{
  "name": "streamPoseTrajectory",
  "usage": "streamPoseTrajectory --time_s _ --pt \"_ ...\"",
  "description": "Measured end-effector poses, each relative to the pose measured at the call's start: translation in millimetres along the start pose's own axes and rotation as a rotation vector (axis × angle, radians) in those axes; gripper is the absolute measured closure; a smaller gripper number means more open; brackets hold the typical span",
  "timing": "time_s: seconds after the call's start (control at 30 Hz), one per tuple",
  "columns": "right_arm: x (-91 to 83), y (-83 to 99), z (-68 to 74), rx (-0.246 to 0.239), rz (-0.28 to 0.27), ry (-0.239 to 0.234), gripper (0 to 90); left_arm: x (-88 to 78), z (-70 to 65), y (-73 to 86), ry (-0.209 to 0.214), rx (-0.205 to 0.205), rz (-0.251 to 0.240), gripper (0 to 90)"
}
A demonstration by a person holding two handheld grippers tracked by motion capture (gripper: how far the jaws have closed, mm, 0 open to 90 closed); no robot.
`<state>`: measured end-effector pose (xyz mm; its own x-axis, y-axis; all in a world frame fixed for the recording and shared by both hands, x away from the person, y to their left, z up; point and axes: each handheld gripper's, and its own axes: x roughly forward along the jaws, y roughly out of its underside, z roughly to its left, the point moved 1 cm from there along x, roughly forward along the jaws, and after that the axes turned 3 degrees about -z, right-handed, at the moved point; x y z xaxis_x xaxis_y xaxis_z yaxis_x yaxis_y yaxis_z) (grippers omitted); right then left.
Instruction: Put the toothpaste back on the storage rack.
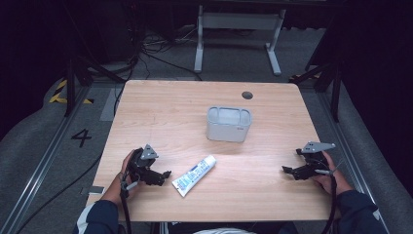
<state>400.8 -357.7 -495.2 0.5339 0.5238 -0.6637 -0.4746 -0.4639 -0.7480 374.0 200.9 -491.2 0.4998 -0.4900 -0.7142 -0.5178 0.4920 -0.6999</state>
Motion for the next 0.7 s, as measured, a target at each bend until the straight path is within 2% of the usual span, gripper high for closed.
streamPoseTrajectory --time_s 0.27,0.33,0.47,0.7 --pt "-0.4 0.3 0.4 0.002 0.001 0.003 0.5 -1.0 -2.7 1.1 -0.009 -0.013 -0.002 0.4" --pt "-0.2 0.3 0.7 0.004 -0.002 0.005 0.5 -3.3 -0.7 2.5 0.005 0.009 0.007 0.3" --pt "-0.5 0.2 1.4 0.003 0.0 0.008 0.6 -3.5 0.2 3.6 0.019 0.017 0.0 0.3" --pt "-2.3 -2.9 -0.4 -0.024 0.045 -0.019 0.5 -5.2 1.4 5.3 0.024 0.016 0.001 0.2"
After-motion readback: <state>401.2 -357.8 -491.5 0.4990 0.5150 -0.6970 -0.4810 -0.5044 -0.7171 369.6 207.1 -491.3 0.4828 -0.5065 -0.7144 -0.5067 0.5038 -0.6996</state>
